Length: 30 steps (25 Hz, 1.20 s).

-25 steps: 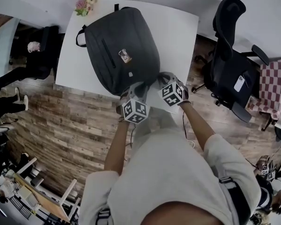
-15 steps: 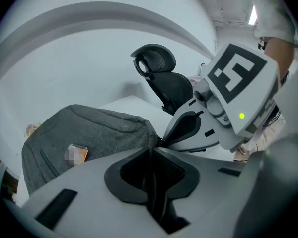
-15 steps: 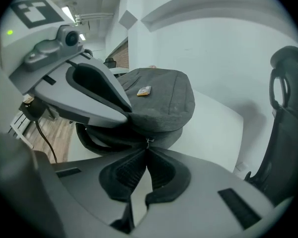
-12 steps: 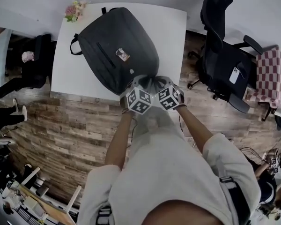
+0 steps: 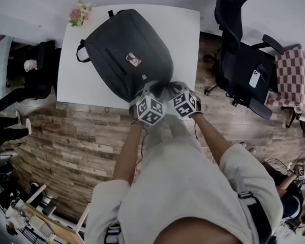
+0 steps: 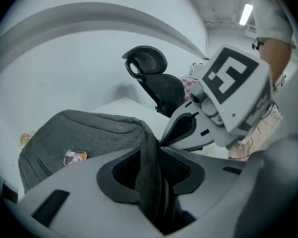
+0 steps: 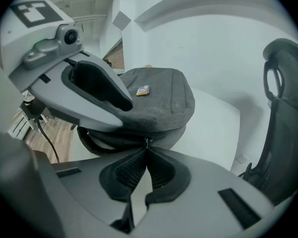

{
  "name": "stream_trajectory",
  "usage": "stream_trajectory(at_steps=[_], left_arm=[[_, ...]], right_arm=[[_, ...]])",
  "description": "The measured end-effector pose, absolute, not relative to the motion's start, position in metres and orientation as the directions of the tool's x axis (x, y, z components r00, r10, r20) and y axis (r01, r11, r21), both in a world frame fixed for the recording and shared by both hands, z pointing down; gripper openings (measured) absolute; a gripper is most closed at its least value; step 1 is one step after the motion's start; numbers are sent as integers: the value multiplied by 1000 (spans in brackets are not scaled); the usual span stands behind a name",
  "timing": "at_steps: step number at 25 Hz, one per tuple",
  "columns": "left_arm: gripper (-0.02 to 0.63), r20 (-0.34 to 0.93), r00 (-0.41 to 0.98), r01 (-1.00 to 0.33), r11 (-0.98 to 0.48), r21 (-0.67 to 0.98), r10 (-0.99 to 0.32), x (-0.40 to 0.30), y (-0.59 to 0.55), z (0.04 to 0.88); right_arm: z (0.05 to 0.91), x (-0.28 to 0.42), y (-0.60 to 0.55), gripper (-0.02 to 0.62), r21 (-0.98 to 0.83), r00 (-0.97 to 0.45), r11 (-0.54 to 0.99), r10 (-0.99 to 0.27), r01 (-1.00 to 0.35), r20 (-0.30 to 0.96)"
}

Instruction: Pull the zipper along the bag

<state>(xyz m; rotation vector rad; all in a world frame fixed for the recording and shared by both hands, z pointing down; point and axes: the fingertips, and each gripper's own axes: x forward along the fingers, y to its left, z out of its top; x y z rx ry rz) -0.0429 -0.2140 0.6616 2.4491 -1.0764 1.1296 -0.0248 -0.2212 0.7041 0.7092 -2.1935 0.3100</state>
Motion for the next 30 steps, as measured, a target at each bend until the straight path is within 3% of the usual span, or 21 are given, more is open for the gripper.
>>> stream_trajectory(at_steps=[4,16,21,24,30], left_arm=[[176,769,388,-661,-735,-152,-508,-69,-186,663],[159,818,322,-590,-776,-221,-477,-119,-144,687],[121,818,348,-600,-779,-182,-459,-104,-156,685],[55,786,382,-623,-764,-169,-486,-94,-164,679],[49,778,386,-651,-744,-150,-495,-88,-171,683]], right_arm=[[703,-24,-223,17,10,-526,807,-394,-590,754],[702,-21,-232,18,49,-512,829,-390,-558,766],[703,-11,-247,18,62,-486,813,-405,-579,774],[701,-4,-255,17,78,-465,802,-419,-592,780],[698,0,-255,18,114,-428,785,-446,-609,786]])
